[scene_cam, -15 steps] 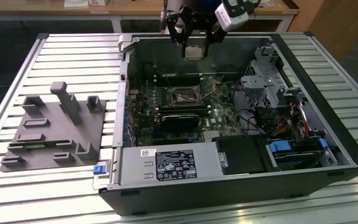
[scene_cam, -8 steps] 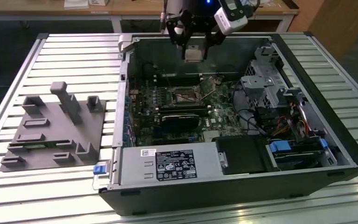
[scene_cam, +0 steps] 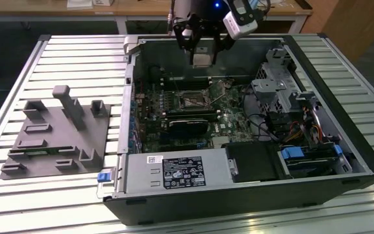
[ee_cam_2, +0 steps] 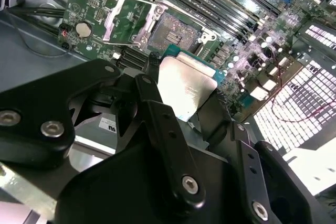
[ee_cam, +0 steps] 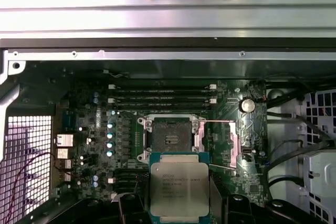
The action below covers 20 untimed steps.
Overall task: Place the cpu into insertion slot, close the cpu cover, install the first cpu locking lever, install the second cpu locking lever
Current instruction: 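Place the cpu into insertion slot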
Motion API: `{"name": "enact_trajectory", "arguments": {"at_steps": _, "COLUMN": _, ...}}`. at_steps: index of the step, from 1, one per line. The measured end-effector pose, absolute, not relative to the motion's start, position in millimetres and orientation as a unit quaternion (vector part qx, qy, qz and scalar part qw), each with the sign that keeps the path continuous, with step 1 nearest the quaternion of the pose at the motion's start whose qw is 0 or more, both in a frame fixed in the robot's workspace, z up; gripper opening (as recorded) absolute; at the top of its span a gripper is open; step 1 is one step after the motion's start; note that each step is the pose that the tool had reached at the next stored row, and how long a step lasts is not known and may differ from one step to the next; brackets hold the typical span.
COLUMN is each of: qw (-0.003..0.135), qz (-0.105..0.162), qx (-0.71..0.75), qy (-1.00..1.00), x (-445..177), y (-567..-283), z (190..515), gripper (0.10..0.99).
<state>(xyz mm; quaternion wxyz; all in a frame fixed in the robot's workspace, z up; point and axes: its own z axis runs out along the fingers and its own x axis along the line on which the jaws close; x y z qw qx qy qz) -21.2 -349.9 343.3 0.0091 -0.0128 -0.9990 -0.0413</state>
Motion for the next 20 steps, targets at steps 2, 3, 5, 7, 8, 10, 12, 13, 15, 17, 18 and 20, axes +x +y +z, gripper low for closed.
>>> {"name": "enact_trajectory", "arguments": {"at_steps": 2, "qw": 0.009, "qz": -0.041, "qx": -0.013, "qy": -0.999, "x": -21, "y": -350, "z": 342, "gripper": 0.541}}
{"name": "enact_trajectory", "arguments": {"at_steps": 3, "qw": 0.009, "qz": -0.041, "qx": -0.013, "qy": -0.999, "x": -21, "y": -350, "z": 341, "gripper": 0.541}}
{"name": "enact_trajectory", "arguments": {"at_steps": 5, "qw": 0.009, "qz": -0.041, "qx": -0.013, "qy": -0.999, "x": -21, "y": -350, "z": 339, "gripper": 0.541}}
{"name": "enact_trajectory", "arguments": {"at_steps": 7, "qw": 0.009, "qz": -0.040, "qx": -0.013, "qy": -0.999, "x": -21, "y": -350, "z": 337, "gripper": 0.541}}
{"name": "enact_trajectory", "arguments": {"at_steps": 8, "qw": 0.009, "qz": -0.040, "qx": -0.013, "qy": -0.999, "x": -21, "y": -350, "z": 336, "gripper": 0.541}}
{"name": "enact_trajectory", "arguments": {"at_steps": 10, "qw": 0.009, "qz": -0.040, "qx": -0.013, "qy": -0.999, "x": -21, "y": -350, "z": 334, "gripper": 0.541}}
{"name": "enact_trajectory", "arguments": {"at_steps": 12, "qw": 0.009, "qz": -0.040, "qx": -0.013, "qy": -0.999, "x": -21, "y": -350, "z": 332, "gripper": 0.541}}
{"name": "enact_trajectory", "arguments": {"at_steps": 13, "qw": 0.009, "qz": -0.040, "qx": -0.013, "qy": -0.999, "x": -21, "y": -350, "z": 332, "gripper": 0.541}}
{"name": "enact_trajectory", "arguments": {"at_steps": 15, "qw": 0.009, "qz": -0.040, "qx": -0.013, "qy": -0.999, "x": -21, "y": -350, "z": 330, "gripper": 0.541}}
{"name": "enact_trajectory", "arguments": {"at_steps": 17, "qw": 0.009, "qz": -0.039, "qx": -0.013, "qy": -0.999, "x": -21, "y": -350, "z": 328, "gripper": 0.541}}
{"name": "enact_trajectory", "arguments": {"at_steps": 18, "qw": 0.009, "qz": -0.039, "qx": -0.013, "qy": -0.999, "x": -21, "y": -350, "z": 327, "gripper": 0.541}}
{"name": "enact_trajectory", "arguments": {"at_steps": 20, "qw": 0.009, "qz": -0.039, "qx": -0.013, "qy": -0.999, "x": -21, "y": -350, "z": 326, "gripper": 0.541}}
